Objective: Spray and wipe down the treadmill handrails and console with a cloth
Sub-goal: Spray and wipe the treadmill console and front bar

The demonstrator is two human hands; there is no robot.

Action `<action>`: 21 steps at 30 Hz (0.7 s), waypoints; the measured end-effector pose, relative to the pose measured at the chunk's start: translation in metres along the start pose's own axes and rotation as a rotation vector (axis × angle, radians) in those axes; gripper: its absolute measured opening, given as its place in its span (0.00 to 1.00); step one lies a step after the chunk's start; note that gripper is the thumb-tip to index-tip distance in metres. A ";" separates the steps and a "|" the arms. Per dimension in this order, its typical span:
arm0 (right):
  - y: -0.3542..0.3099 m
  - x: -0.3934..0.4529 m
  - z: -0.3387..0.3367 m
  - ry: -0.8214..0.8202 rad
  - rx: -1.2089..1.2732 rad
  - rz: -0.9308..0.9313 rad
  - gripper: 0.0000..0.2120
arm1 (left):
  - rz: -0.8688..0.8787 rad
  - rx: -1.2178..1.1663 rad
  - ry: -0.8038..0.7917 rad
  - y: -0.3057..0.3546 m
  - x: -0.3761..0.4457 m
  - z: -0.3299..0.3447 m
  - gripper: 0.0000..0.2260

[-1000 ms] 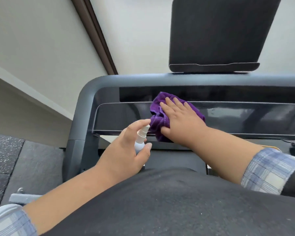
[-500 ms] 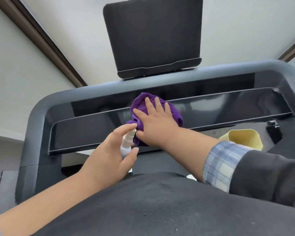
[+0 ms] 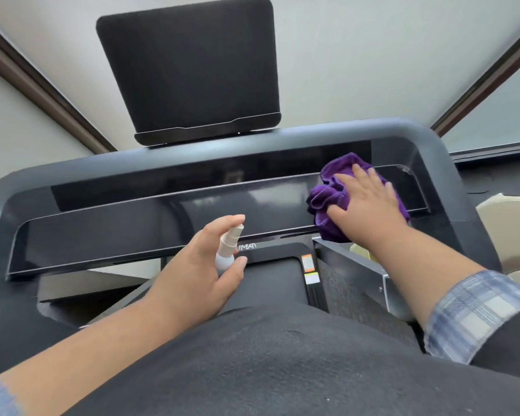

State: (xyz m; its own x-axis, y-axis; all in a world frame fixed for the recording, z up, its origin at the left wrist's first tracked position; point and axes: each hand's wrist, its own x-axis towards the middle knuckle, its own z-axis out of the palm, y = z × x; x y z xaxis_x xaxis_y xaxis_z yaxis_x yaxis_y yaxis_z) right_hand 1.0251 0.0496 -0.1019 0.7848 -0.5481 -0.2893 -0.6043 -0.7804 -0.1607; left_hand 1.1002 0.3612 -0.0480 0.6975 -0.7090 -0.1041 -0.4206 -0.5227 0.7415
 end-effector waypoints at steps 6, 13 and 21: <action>0.024 0.007 -0.005 -0.008 -0.024 0.014 0.35 | -0.028 0.002 0.006 0.025 0.009 0.031 0.31; -0.027 0.006 0.007 -0.066 -0.067 -0.348 0.35 | -0.003 0.049 0.004 0.070 0.041 0.073 0.30; 0.076 0.018 -0.015 -0.004 -0.070 -0.250 0.34 | 0.047 0.084 -0.074 0.103 0.067 0.102 0.28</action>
State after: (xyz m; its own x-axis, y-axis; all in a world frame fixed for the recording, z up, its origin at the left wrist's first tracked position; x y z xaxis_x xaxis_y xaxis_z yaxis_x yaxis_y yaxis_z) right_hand 0.9953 -0.0237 -0.1051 0.9080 -0.3345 -0.2524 -0.3805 -0.9105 -0.1621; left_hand 1.0443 0.2119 -0.0465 0.6326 -0.7649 -0.1212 -0.5013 -0.5238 0.6887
